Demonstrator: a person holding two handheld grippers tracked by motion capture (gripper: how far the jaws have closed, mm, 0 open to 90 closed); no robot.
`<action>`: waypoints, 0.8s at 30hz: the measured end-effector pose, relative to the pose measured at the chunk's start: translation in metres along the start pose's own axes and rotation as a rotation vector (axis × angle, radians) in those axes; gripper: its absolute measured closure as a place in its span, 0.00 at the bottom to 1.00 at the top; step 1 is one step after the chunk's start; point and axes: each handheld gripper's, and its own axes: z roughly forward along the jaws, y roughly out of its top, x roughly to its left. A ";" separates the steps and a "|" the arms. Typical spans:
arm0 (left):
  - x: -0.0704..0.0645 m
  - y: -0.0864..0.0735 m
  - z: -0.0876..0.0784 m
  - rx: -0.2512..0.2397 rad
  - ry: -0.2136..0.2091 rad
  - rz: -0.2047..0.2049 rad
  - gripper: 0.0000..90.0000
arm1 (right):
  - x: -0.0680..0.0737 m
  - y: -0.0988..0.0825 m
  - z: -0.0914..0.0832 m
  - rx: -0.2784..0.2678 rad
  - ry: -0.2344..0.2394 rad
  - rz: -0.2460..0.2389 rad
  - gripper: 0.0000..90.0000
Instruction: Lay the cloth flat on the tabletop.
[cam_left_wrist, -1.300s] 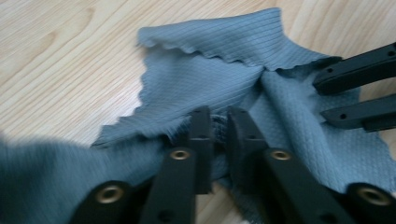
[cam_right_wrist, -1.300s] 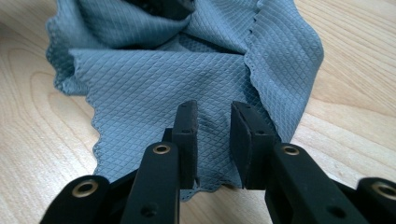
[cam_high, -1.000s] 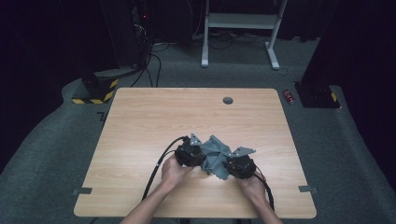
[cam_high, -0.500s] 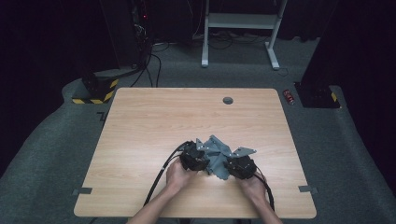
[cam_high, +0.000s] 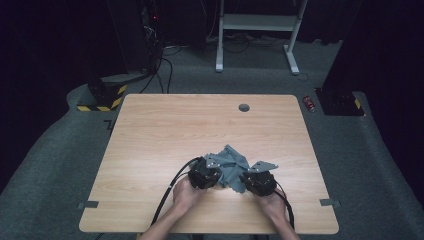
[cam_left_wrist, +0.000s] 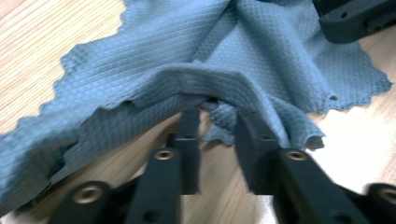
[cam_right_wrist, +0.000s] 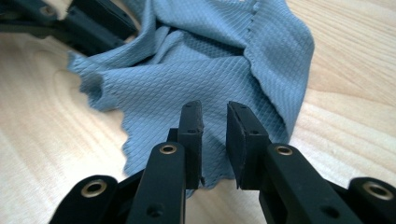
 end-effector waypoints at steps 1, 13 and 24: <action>0.000 0.000 0.000 0.001 -0.005 0.005 0.87 | 0.000 -0.001 -0.001 0.000 0.004 -0.004 0.84; 0.007 -0.020 -0.031 -0.030 -0.042 -0.020 1.00 | 0.006 -0.011 -0.003 0.013 0.034 0.008 0.76; 0.016 -0.072 -0.068 -0.067 -0.027 -0.127 1.00 | 0.015 -0.018 -0.008 0.013 0.013 -0.040 0.92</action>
